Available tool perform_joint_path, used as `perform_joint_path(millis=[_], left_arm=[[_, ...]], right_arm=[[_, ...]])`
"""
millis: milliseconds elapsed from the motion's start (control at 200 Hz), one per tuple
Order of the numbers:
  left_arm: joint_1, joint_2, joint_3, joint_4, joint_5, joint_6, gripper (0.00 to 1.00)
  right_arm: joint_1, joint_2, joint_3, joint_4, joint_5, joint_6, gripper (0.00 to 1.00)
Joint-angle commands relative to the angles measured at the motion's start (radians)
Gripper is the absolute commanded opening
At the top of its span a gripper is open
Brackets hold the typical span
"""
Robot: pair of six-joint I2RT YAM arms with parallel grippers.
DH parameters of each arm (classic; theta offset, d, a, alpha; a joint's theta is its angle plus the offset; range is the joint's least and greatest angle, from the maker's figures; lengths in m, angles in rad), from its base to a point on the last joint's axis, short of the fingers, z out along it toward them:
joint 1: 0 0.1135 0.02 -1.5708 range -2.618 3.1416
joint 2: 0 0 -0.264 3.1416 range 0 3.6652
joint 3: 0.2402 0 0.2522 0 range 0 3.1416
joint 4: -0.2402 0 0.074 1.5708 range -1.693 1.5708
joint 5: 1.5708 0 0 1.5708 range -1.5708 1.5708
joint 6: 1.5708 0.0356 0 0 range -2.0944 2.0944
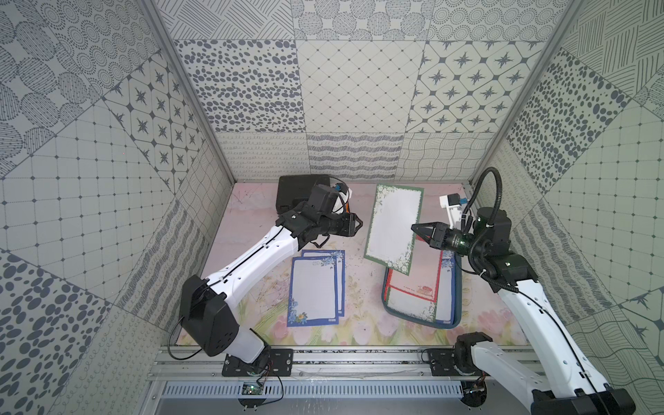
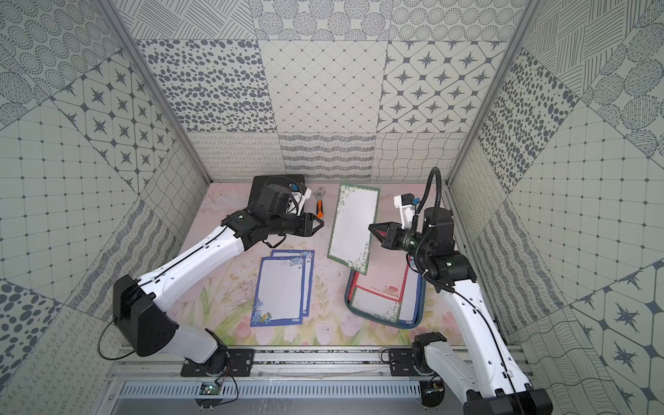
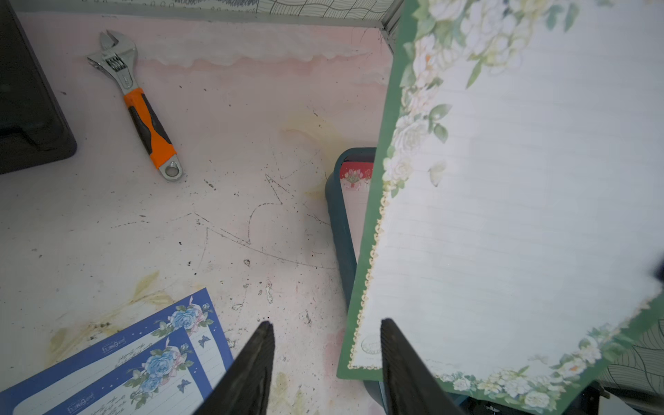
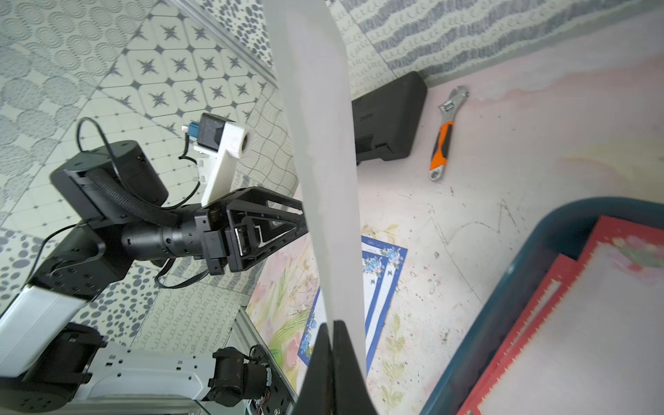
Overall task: Take out the stationery paper from the storage box
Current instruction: Pick up the stationery paper from the storage box, then place the stationery paper at the center of the board.
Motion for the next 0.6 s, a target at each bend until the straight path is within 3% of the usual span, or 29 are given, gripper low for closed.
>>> perform_joint_path(millis=[0, 270, 595], left_arm=[[0.041, -0.096, -0.044, 0.114, 0.143, 0.195, 0.52], [0.058, -0.23, -0.115, 0.173, 0.355, 0.289, 0.52], [0.084, -0.404, -0.233, 0.289, 0.413, 0.264, 0.5]], right_arm=[[0.022, 0.018, 0.031, 0.184, -0.111, -0.033, 0.0], [0.057, 0.022, 0.031, 0.328, -0.249, -0.044, 0.0], [0.06, -0.043, -0.017, 0.489, -0.315, -0.021, 0.0]])
